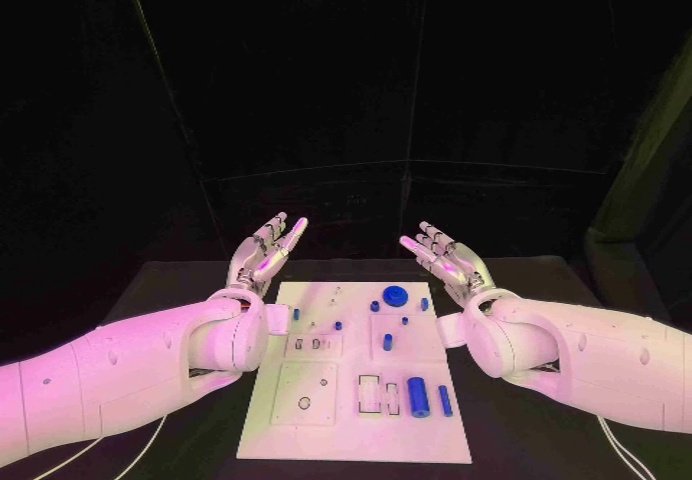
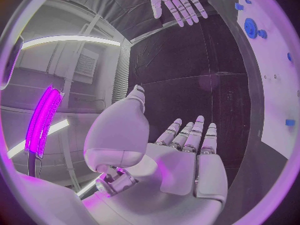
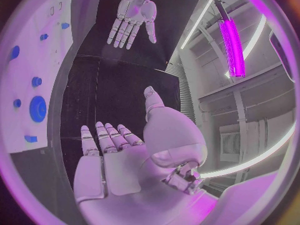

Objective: Assemble the parts on the task board

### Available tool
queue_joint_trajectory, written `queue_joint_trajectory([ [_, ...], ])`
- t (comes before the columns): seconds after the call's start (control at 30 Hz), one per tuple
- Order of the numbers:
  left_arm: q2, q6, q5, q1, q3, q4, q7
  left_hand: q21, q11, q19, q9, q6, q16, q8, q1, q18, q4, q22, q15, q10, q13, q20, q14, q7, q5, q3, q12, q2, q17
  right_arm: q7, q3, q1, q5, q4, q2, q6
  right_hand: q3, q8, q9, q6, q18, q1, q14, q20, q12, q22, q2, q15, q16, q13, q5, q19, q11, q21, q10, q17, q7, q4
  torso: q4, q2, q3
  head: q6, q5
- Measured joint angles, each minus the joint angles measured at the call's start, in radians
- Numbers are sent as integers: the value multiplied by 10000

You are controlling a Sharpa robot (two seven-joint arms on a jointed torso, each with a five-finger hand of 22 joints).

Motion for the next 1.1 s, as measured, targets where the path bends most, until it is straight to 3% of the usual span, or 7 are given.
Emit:
queue_joint_trajectory([
  [0.27,-85,406,259,14,-10,-24,239,0,153,17,6,102,141,0,328,132,73,7,111,86,6,76,111,22,0,-8,0,15,15,-30,-148,130,-386,-303,-28,961,184,159,97,640,1,1096,478,152,179,101,60,260,342,91,-211,244,290,236,723,70,45,-617,4,1,-4,-123,-29],
  [0.47,-315,600,352,14,-10,22,307,105,394,107,61,588,487,117,613,132,73,49,271,507,67,146,536,25,0,-8,80,176,99,10,-148,257,-1081,-881,-160,1055,638,728,389,2808,0,2203,2842,152,892,541,-7,464,1282,366,-590,1882,563,1189,3604,265,193,-1551,12,1,-30,-242,-61],
  [0.53,-384,669,369,14,-10,71,319,290,607,509,146,1270,885,276,805,105,29,156,425,1488,190,159,1299,66,0,36,343,311,222,16,-141,332,-1477,-1010,-179,1056,788,974,495,3808,167,2481,3856,149,1125,726,-26,406,1560,417,-676,2745,537,1651,4629,308,270,-1807,15,4,-32,-255,-71],
  [0.6,-456,728,380,23,-10,108,325,752,796,1531,287,2543,1578,559,1087,-194,-15,412,604,3625,433,189,2884,143,0,80,918,454,448,15,-139,405,-1858,-1109,-206,1056,971,1189,575,4846,234,2725,4871,133,1286,875,-60,309,1752,420,-713,3616,469,2070,5593,310,361,-1991,18,18,-31,-278,-87],
  [0.73,-621,840,384,78,-10,205,338,1564,633,3457,450,4621,1988,953,1482,-195,-214,803,410,6325,581,154,4445,380,0,-68,1595,609,522,-57,-130,611,-2804,-1323,-233,1052,1247,1361,606,6424,388,3031,6530,36,1333,1023,-129,70,1823,420,-760,4976,320,2642,7043,322,593,-2267,29,69,-26,-308,-108],
  [0.9,-905,984,319,111,-9,454,347,2179,370,5259,468,6462,2040,1093,1814,135,-553,1005,65,7592,464,124,5799,740,0,-294,1663,772,452,-381,-127,912,-4314,-1557,-210,1062,1610,1361,588,7607,545,3160,7987,-162,1281,1092,-262,-206,1823,419,-759,6112,132,3073,8207,340,815,-2423,54,197,-22,-309,-139],
  [1.1,-1265,1149,150,134,-7,928,354,2205,210,5942,386,7103,1848,964,2018,224,-944,928,-107,8307,461,80,6584,982,0,-473,1563,884,320,-1129,-98,1290,-6572,-1900,23,1165,2057,1361,570,8485,543,3291,9262,-444,1092,1175,-393,-513,1699,418,-664,7051,-77,3489,9163,371,936,-2495,122,444,-47,-242,-195],
])
